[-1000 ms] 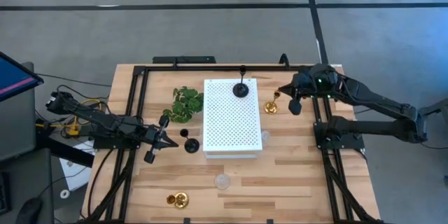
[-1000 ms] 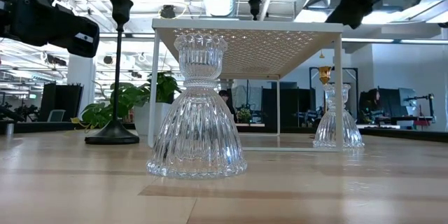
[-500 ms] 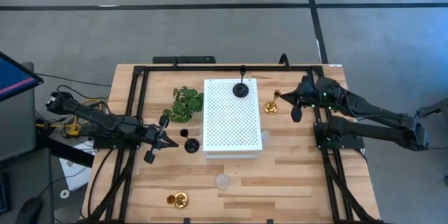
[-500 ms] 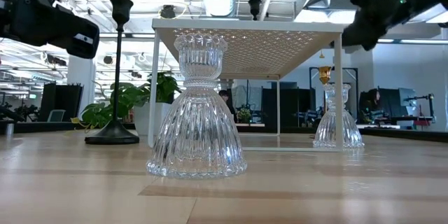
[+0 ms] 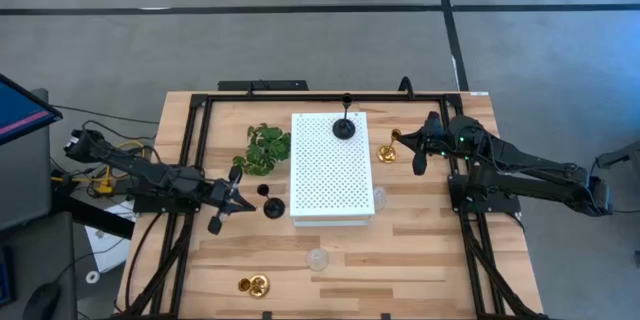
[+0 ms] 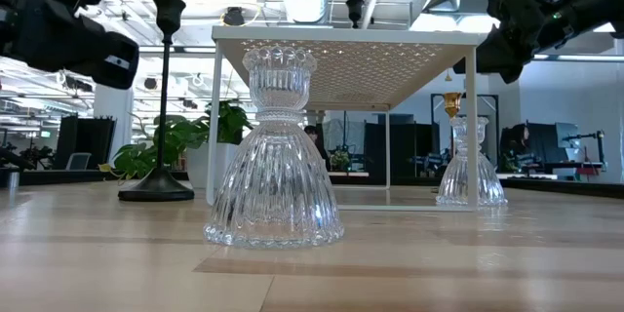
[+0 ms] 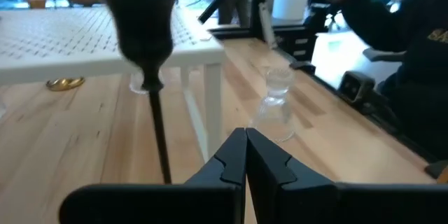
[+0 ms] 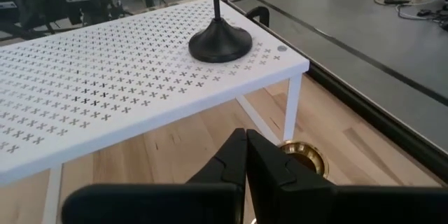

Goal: Pick & Place candle stick holders
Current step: Put the black candle holder on the shelf aligned with the other black candle holder

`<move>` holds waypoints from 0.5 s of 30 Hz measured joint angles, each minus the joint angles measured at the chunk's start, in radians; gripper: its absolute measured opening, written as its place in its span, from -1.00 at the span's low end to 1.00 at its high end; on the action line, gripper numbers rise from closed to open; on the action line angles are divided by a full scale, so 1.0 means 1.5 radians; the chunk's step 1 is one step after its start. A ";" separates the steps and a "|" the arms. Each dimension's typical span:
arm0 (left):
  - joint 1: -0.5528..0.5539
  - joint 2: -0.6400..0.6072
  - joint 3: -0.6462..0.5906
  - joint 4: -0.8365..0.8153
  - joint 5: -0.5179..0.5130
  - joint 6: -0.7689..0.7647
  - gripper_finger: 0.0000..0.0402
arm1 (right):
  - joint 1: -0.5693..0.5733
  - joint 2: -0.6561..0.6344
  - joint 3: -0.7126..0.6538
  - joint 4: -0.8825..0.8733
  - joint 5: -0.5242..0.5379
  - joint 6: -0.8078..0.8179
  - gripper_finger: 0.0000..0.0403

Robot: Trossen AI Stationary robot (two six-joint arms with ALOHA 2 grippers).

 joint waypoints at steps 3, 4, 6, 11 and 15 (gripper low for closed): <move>0.000 0.020 0.000 0.000 -0.029 -0.001 -0.97 | 0.000 0.000 0.000 0.003 -0.002 0.000 -1.00; 0.000 0.026 0.000 0.001 -0.045 -0.002 -0.97 | 0.000 0.000 0.000 0.003 -0.002 0.000 -1.00; 0.000 0.039 0.000 0.007 -0.088 -0.024 -0.97 | 0.000 0.000 0.000 0.003 -0.002 0.000 -1.00; 0.000 0.060 0.000 0.007 -0.188 -0.073 -0.92 | 0.000 0.000 0.000 -0.001 -0.005 -0.002 -1.00; 0.000 0.063 0.000 0.010 -0.192 -0.093 -0.75 | 0.000 0.000 0.000 -0.004 -0.005 -0.002 -1.00</move>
